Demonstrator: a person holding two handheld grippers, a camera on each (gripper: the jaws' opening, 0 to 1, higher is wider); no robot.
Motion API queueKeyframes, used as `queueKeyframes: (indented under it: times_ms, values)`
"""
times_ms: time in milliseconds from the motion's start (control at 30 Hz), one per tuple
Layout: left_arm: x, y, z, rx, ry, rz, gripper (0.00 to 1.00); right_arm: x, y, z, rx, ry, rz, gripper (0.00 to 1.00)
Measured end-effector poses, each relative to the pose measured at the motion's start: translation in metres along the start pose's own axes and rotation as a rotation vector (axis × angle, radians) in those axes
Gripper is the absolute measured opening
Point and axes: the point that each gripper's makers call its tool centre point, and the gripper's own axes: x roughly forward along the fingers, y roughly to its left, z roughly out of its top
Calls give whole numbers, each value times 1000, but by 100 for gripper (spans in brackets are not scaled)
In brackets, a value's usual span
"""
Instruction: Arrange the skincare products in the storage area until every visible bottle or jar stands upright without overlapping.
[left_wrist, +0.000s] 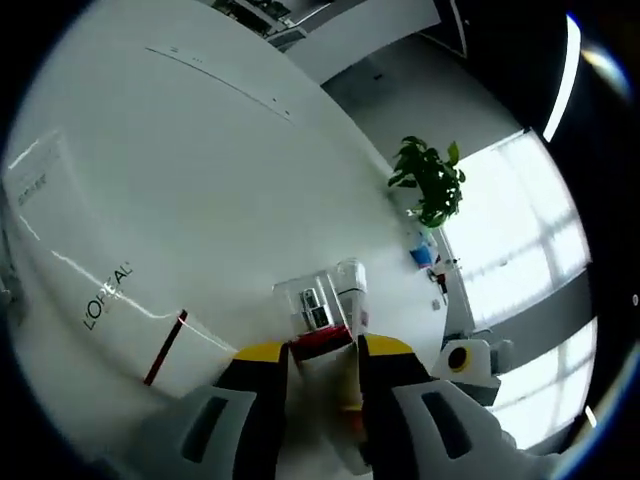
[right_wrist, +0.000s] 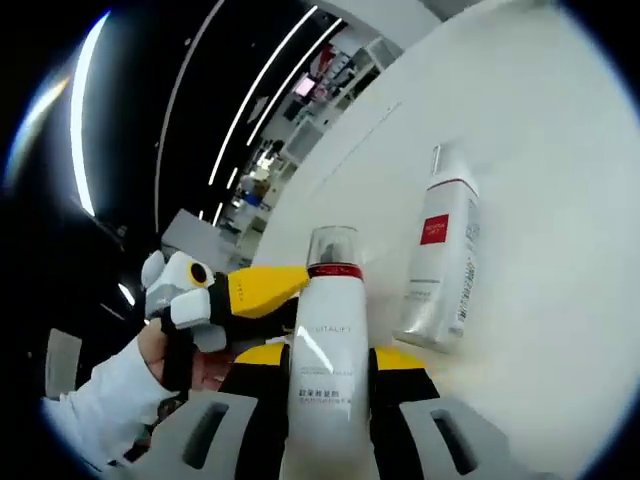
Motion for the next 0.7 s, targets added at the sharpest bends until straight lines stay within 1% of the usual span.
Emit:
queueKeyframes:
  times_ms: [33,67,100,133,167,200,267,333,433,467,567,600,633,667,700]
  values:
    - [1,-1,-2,8,8,-10,26,1,1,0,-18,5,-2,23]
    - [2,-2,-5,3,18,-16,30,2,6,0,-58,8,5,23]
    - [3,-2,-9,-17,30,-13,33,3,9,-1,-78,15,11,23]
    - [2,0,-9,-10,25,-3,33,3,6,-3,-97,31,-26,23]
    - [0,3,-8,7,15,14,28,5,4,-1,-157,33,-33,23]
    - [-1,6,-5,3,13,13,27,6,6,0,-196,33,-30,23]
    - [-4,5,-3,-46,16,-4,26,4,11,1,-211,19,-31,23]
    - [-7,2,-1,-32,8,-10,26,4,12,6,-222,3,-22,23]
    - [-11,-4,2,-8,-6,-27,27,5,16,12,-282,-13,-21,23]
    - [-12,-7,4,7,-13,-46,26,6,17,13,-307,-17,-23,23]
    - [-16,-12,13,44,-26,-73,25,6,21,17,-375,-29,-30,23]
    - [-18,-15,13,53,-29,-79,25,6,21,18,-420,-30,-40,23]
    - [-20,-17,14,69,-35,-84,24,5,25,17,-443,-33,-50,23]
    - [-20,-17,19,102,-43,-94,24,5,28,16,-470,-24,-58,23]
    - [-22,-17,21,112,-45,-93,24,8,26,18,-492,-24,-64,23]
